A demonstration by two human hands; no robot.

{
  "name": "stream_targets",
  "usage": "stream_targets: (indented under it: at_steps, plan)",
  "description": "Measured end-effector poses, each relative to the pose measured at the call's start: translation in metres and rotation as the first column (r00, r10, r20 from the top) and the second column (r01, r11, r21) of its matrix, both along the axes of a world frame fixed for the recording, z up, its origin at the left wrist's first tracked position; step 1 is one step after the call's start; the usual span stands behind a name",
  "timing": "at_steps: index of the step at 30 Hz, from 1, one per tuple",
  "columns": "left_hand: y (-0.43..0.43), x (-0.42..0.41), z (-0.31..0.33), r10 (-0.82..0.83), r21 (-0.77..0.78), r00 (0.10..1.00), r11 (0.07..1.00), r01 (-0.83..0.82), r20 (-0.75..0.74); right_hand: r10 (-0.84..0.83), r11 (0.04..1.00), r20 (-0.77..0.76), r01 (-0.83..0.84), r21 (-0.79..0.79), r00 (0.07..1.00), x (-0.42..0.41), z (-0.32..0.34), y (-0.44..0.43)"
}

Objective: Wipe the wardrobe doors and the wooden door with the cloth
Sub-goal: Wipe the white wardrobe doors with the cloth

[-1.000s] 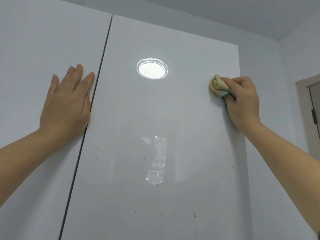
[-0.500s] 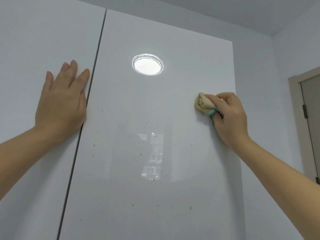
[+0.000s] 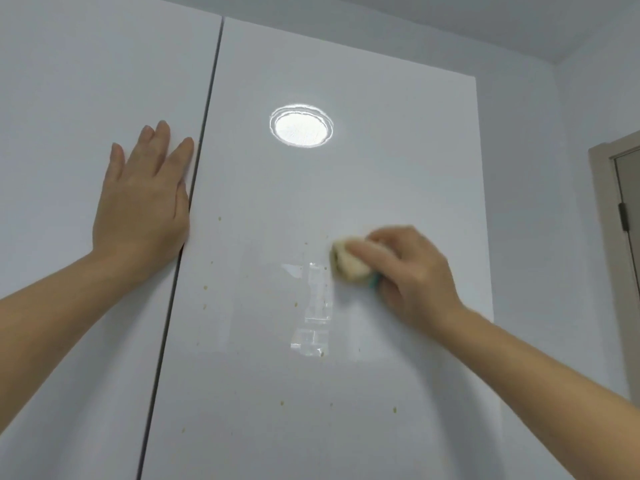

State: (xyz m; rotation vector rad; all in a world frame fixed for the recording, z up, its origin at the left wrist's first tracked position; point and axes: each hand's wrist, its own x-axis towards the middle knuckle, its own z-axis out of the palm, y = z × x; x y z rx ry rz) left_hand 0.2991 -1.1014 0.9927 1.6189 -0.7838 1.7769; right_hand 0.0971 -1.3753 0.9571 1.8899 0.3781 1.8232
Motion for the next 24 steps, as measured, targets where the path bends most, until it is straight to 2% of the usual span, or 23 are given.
stream_targets:
  at_steps: [3, 6, 8, 11, 13, 15, 17, 20, 22, 24]
  plan:
    - [0.000, 0.000, 0.000, 0.016, 0.011, 1.000, 1.000, -0.016, 0.001, 0.020, 0.985, 0.082, -0.033, 0.168, 0.996, 0.010, 0.045, 0.015]
    - [0.000, 0.000, 0.000, 0.016, 0.020, 1.000, 1.000, -0.016, 0.003, 0.014, 0.978, 0.120, -0.039, 0.207, 0.993, 0.019, 0.048, 0.026]
    - [0.000, -0.001, 0.001, 0.013, 0.016, 1.000, 1.000, -0.013, -0.001, 0.017, 0.991, 0.096, -0.030, 0.133, 0.995, 0.023, 0.021, 0.031]
    - [0.000, -0.002, 0.000, 0.020, 0.007, 1.000, 1.000, -0.020, -0.011, -0.002, 0.994, 0.013, 0.003, -0.110, 1.000, 0.029, -0.028, 0.035]
    - [0.000, -0.004, -0.001, 0.023, 0.010, 1.000, 1.000, -0.022, -0.014, -0.010, 0.976, -0.050, -0.001, -0.219, 0.999, 0.030, -0.033, 0.035]
    - [0.000, -0.005, 0.000, 0.024, 0.015, 1.000, 1.000, -0.023, -0.019, -0.018, 0.969, -0.055, 0.003, -0.249, 0.998, 0.030, -0.013, 0.038]
    - [0.002, -0.005, 0.000, 0.022, 0.014, 1.000, 1.000, -0.021, -0.023, -0.011, 0.985, -0.008, 0.009, -0.171, 1.000, 0.034, 0.020, 0.045]
    - [0.001, -0.005, 0.000, 0.020, 0.019, 1.000, 1.000, -0.020, -0.018, 0.016, 0.999, 0.063, -0.019, 0.044, 0.998, 0.042, 0.065, 0.064]
    - [0.001, -0.005, 0.000, 0.015, 0.018, 1.000, 1.000, -0.015, -0.017, 0.032, 0.990, 0.100, -0.045, 0.134, 0.995, 0.049, 0.075, 0.074]
    - [0.002, -0.004, 0.000, 0.008, 0.017, 1.000, 1.000, -0.008, -0.017, 0.038, 0.987, 0.108, -0.055, 0.154, 0.993, 0.054, 0.065, 0.081]
